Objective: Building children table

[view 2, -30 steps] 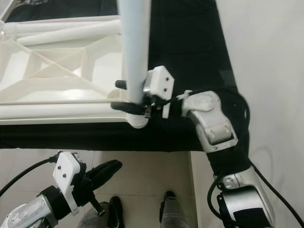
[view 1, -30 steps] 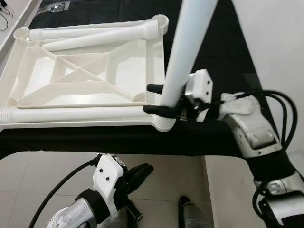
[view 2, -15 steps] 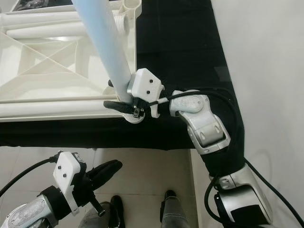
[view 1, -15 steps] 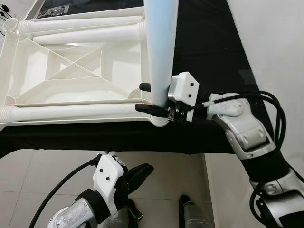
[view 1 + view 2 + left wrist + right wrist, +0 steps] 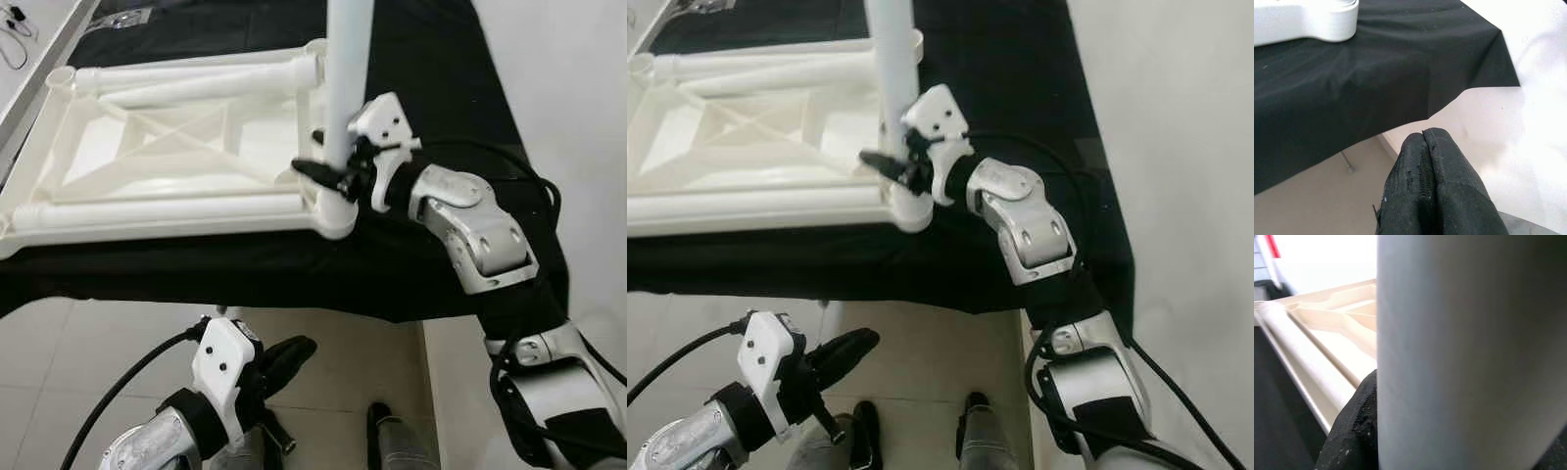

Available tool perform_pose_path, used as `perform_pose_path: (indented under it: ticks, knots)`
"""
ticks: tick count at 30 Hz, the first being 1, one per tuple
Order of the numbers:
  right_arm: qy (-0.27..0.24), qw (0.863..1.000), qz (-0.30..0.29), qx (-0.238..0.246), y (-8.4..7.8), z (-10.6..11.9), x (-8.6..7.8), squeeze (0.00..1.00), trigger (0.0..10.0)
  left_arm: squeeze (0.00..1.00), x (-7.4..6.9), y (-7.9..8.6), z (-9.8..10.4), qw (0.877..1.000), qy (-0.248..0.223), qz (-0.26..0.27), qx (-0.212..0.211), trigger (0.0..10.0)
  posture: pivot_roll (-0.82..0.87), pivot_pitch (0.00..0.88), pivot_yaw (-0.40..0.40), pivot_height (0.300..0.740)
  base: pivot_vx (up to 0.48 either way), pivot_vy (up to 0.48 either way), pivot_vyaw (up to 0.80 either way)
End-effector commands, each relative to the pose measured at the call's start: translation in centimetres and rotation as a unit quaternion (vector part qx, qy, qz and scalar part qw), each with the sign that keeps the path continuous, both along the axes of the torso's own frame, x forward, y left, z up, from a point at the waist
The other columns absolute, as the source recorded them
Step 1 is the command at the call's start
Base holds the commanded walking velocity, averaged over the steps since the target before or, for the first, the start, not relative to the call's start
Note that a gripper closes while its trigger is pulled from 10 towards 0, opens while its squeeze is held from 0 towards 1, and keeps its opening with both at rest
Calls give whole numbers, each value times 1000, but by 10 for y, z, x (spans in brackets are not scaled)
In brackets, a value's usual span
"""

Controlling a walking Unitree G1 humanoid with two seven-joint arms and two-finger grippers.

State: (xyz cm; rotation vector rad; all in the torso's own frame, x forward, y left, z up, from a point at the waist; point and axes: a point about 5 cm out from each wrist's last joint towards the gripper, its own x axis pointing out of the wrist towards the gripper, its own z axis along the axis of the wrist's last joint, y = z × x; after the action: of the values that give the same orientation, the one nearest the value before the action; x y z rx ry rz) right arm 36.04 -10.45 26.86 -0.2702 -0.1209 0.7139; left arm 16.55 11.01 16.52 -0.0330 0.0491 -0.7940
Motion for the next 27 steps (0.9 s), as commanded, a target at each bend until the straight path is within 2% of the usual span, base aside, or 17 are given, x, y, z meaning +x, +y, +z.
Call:
perform_pose_path:
  ticks: [1,2,3,4,5,6,7,9,10,14,16,20,22,23,24,25,27]
  knots:
    - [117,969,-216,-38,-39,-73,4,0,10000,0,-3,0,-6,1000,18,1,1,10000,83,387,-9,740,0,0,0]
    - [104,952,-288,9,-38,-81,-8,0,10000,0,-3,-1,-7,1000,18,2,1,10000,85,383,-21,740,0,0,0]
    - [104,952,-288,9,-38,-81,-8,0,10000,0,-3,-1,-7,1000,18,2,1,10000,85,383,-21,740,0,0,0]
    - [97,935,-340,41,-39,-85,-18,0,10000,0,-4,-1,-7,1000,18,3,1,10000,85,383,-21,740,0,0,0]
    - [97,935,-340,41,-39,-85,-18,0,10000,0,-4,-1,-7,1000,18,3,1,10000,85,383,-21,740,0,0,0]
    - [118,915,-382,56,-13,-110,-50,0,10000,0,-3,-1,-7,1000,18,6,-2,10000,92,380,-16,740,0,0,0]
    - [125,912,-387,56,-5,-115,-57,0,10000,0,-2,-1,-7,1000,17,7,-2,10000,92,380,-16,740,0,0,0]
    - [111,911,-392,60,1,-112,-56,0,10000,0,-1,-2,-7,1000,16,8,-1,10000,99,374,-13,740,0,0,0]
    - [82,913,-395,63,4,-103,-46,0,10000,0,-1,-3,-8,1000,15,10,0,10000,101,367,-10,740,0,0,0]
    - [53,917,-390,64,8,-89,-34,0,10000,0,0,-4,-10,1000,16,9,-1,10000,98,358,-15,740,0,0,0]
    - [54,920,-382,70,9,-88,-32,0,10000,0,0,-4,-10,1000,16,9,-2,10000,97,357,-18,740,0,0,0]
    - [76,936,-335,80,12,-90,-30,0,10000,0,1,-5,-11,1000,16,10,-3,10000,93,350,-19,740,0,0,0]
    - [75,936,-333,84,12,-89,-31,0,10000,0,2,-5,-11,1000,16,10,-3,10000,93,350,-19,740,0,0,0]
    - [65,949,-296,89,10,-82,-29,0,10000,0,2,-6,-11,1000,16,11,-3,10000,95,347,-17,740,0,0,0]
    - [60,955,-279,85,8,-79,-27,0,10000,0,2,-6,-11,1000,16,11,-3,10000,95,347,-17,740,0,0,0]
    - [60,955,-279,85,8,-79,-27,0,10000,0,2,-6,-11,1000,16,11,-3,10000,95,347,-17,740,0,0,0]
    - [60,964,-243,91,4,-75,-23,0,10000,0,3,-6,-12,1000,15,11,-3,10000,93,345,-17,740,0,0,0]
